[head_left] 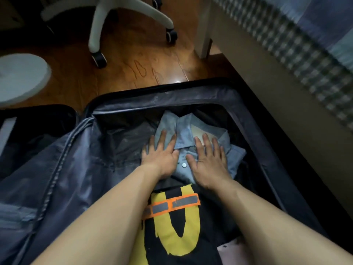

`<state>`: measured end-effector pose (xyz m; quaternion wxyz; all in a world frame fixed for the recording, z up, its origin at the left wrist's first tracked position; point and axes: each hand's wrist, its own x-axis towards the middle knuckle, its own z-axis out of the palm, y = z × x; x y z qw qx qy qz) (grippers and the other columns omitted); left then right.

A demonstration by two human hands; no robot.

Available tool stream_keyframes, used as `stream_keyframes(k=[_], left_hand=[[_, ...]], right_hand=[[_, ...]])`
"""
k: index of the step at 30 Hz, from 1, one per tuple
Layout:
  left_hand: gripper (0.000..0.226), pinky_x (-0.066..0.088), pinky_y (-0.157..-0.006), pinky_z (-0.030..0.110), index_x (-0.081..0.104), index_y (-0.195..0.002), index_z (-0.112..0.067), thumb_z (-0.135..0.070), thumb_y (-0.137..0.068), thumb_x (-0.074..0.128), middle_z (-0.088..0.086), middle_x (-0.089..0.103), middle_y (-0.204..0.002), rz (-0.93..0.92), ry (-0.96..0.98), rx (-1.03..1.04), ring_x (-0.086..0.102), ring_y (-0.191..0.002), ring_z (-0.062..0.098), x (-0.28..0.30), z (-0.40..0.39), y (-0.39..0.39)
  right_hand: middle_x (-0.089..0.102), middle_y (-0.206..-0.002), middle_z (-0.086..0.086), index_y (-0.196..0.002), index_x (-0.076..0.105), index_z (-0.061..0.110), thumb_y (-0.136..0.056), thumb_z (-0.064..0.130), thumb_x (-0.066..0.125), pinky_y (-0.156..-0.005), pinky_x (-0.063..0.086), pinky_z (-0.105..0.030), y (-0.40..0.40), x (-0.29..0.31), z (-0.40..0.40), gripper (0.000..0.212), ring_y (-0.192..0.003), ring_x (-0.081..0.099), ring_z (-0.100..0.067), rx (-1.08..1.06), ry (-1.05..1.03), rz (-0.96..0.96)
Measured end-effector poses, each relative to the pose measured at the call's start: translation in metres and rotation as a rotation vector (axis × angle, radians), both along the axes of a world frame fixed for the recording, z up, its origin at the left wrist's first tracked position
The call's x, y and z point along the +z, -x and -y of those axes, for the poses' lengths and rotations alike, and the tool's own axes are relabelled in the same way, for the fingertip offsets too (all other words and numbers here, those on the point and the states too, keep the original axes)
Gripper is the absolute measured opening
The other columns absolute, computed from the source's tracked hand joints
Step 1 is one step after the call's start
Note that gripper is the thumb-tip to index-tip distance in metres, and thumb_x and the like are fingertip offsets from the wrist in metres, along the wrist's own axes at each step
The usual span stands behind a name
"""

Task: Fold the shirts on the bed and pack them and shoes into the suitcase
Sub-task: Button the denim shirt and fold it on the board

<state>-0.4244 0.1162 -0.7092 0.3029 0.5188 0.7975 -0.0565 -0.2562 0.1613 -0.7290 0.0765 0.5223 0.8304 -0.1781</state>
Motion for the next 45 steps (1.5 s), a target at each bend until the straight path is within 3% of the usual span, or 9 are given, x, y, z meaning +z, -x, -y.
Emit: stream_keyframes(k=[8, 12, 15, 20, 25, 33, 38, 41, 45], left_hand=[[0.067, 0.006, -0.126, 0.045, 0.017, -0.161, -0.030, -0.038, -0.100, 0.044, 0.004, 0.004, -0.170, -0.011, -0.103, 0.095, 0.000, -0.156, 0.027, 0.113, 0.105, -0.005], [0.060, 0.026, -0.117, 0.044, 0.034, -0.154, -0.020, -0.024, -0.097, 0.050, 0.009, 0.031, -0.157, -0.173, -0.262, 0.562, 0.027, -0.143, 0.032, 0.161, 0.225, 0.049], [0.082, 0.024, -0.118, 0.051, 0.018, -0.159, -0.022, -0.031, -0.091, 0.062, 0.014, 0.015, -0.162, -0.253, -0.093, 0.885, 0.018, -0.146, 0.038, 0.163, 0.301, 0.101], [0.117, 0.004, -0.123, 0.054, -0.026, -0.154, -0.039, -0.027, -0.086, 0.068, 0.007, -0.020, -0.167, -0.327, 0.190, 0.547, -0.011, -0.155, 0.034, 0.133, 0.371, 0.136], [0.047, 0.033, -0.115, 0.051, 0.043, -0.145, -0.027, -0.026, -0.098, 0.046, 0.010, 0.061, -0.136, -0.533, 0.012, 0.444, 0.053, -0.128, 0.033, 0.155, 0.375, 0.163], [0.019, 0.049, -0.051, 0.030, 0.058, -0.094, -0.004, -0.013, -0.105, 0.045, 0.019, 0.057, -0.072, 0.737, -0.183, 0.328, 0.057, -0.055, 0.024, 0.326, 0.210, 0.050], [0.013, 0.058, -0.088, 0.046, 0.055, -0.107, -0.013, -0.011, -0.106, 0.042, 0.021, 0.071, -0.115, 1.267, -0.320, 0.387, 0.071, -0.094, 0.032, 0.345, 0.095, -0.055], [0.047, 0.051, -0.089, 0.029, 0.048, -0.146, -0.021, -0.011, -0.101, 0.053, 0.004, 0.064, -0.130, 1.019, -0.289, 0.201, 0.064, -0.106, 0.012, 0.300, 0.085, -0.085], [0.067, 0.035, -0.109, 0.029, 0.027, -0.159, -0.021, -0.023, -0.099, 0.054, 0.008, 0.037, -0.161, 0.295, -0.161, -0.050, 0.045, -0.137, 0.022, 0.228, 0.140, -0.063]], right_hand=[[-0.014, -0.169, -0.001, -0.162, -0.001, 0.026, -0.101, 0.061, 0.024, -0.125, -0.002, -0.049, 0.009, 0.044, -0.006, 0.074, -0.155, -0.013, -0.030, -0.033, 0.178, 0.178], [0.034, -0.152, -0.028, -0.148, 0.034, 0.000, -0.094, 0.032, 0.042, -0.115, 0.029, -0.054, 0.041, 0.106, 0.035, 0.064, -0.140, 0.032, -0.046, -0.039, -0.096, -0.047], [0.044, -0.145, -0.027, -0.144, 0.046, 0.002, -0.089, 0.020, 0.049, -0.107, 0.039, -0.050, 0.081, 0.135, 0.102, 0.058, -0.128, 0.045, -0.046, 0.131, -0.044, -0.338], [0.027, -0.159, -0.014, -0.156, 0.029, 0.018, -0.096, 0.025, 0.051, -0.115, 0.032, -0.044, 0.131, 0.146, 0.188, 0.065, -0.141, 0.031, -0.038, 0.347, 0.213, -0.388], [0.028, -0.159, -0.011, -0.158, 0.027, 0.021, -0.095, 0.023, 0.050, -0.116, 0.032, -0.043, 0.127, 0.155, 0.211, 0.067, -0.142, 0.031, -0.035, 0.207, 0.353, -0.450], [0.060, -0.123, -0.011, -0.129, 0.052, 0.021, -0.102, 0.059, 0.040, -0.089, 0.056, -0.051, 0.064, 0.236, 0.138, 0.049, -0.105, 0.067, -0.032, -0.442, 1.089, -0.901], [0.072, -0.107, -0.014, -0.093, 0.071, 0.015, -0.109, 0.040, 0.030, -0.062, 0.059, -0.025, -0.038, 0.294, 0.066, 0.050, -0.063, 0.072, -0.008, -0.543, 0.926, -1.079], [0.066, -0.130, -0.020, -0.130, 0.066, 0.014, -0.094, 0.068, 0.042, -0.096, 0.054, -0.045, -0.115, 0.290, 0.030, 0.070, -0.117, 0.066, -0.032, -0.530, 1.048, -1.091], [0.067, -0.131, -0.010, -0.133, 0.059, 0.028, -0.062, 0.063, 0.086, -0.097, 0.047, -0.040, -0.165, 0.229, 0.034, 0.083, -0.111, 0.063, -0.025, -0.461, 0.932, -0.607]])
